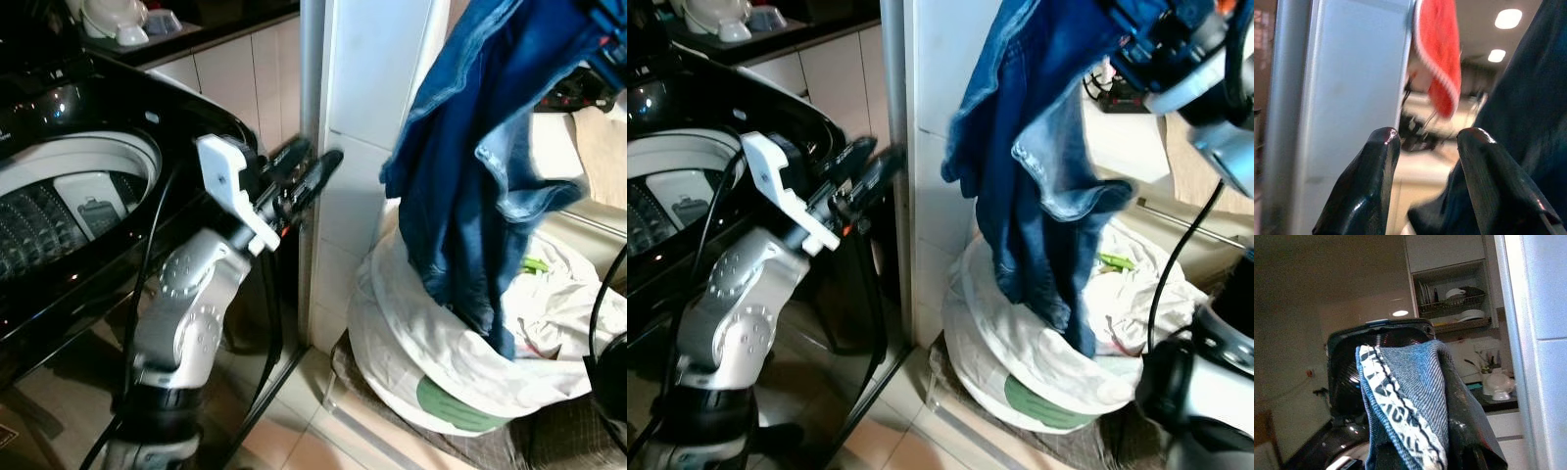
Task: Clothes washing
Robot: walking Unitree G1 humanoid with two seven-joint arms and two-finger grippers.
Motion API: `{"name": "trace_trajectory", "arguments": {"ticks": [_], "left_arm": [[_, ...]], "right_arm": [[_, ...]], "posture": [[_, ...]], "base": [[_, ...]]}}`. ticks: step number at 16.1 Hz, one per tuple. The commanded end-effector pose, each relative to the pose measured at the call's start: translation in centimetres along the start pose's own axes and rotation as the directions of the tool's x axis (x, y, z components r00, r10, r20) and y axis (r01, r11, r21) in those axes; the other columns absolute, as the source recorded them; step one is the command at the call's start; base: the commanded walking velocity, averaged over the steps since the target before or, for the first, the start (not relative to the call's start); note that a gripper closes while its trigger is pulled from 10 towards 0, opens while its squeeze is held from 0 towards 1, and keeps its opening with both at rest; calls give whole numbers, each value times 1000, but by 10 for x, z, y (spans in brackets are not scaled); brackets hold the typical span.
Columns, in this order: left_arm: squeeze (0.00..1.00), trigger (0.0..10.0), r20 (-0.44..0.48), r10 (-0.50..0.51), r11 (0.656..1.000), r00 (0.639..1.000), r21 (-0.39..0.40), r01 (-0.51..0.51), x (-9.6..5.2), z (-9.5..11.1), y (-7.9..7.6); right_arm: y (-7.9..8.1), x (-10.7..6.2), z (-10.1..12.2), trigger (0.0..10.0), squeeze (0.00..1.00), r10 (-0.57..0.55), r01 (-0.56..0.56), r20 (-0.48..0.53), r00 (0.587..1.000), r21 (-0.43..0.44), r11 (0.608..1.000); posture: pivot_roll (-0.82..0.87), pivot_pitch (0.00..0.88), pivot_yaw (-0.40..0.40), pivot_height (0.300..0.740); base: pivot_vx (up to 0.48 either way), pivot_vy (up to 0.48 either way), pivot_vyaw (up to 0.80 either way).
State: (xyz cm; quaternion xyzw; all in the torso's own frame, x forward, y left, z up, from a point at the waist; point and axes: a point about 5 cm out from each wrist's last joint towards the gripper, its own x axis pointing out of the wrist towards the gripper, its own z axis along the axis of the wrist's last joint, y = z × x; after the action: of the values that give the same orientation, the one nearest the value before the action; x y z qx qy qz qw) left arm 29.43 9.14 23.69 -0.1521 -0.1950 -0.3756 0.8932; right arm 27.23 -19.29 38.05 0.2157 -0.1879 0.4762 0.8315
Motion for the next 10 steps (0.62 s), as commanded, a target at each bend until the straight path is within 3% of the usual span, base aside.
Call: {"name": "trace_trajectory", "arguments": {"ticks": [1,3,6,8,10], "left_arm": [[0,10000,47,-78,994,996,-72,81,15,6,-12],[0,10000,102,-186,962,977,-185,202,25,7,-31],[0,10000,158,-243,918,957,-280,280,25,5,-46],[0,10000,215,-226,885,950,-363,293,21,9,-43],[0,10000,256,-189,878,948,-388,279,18,16,-34]], "right_arm": [[9,14,-2,0,0,67,-67,-10,998,28,997],[10,22,-7,0,0,83,-82,-15,996,57,995],[12,25,-8,0,0,99,-98,-8,995,74,992],[12,23,-8,0,0,95,-93,-17,995,73,993],[13,19,-12,0,0,93,-89,-50,994,70,994]], "posture": [[-85,0,-25,740],[-84,0,-32,740],[-84,0,-32,740],[-90,0,-30,740],[-90,0,-30,740]], "base": [[0,0,0],[0,0,0],[0,0,0],[0,0,0],[0,0,0]]}}
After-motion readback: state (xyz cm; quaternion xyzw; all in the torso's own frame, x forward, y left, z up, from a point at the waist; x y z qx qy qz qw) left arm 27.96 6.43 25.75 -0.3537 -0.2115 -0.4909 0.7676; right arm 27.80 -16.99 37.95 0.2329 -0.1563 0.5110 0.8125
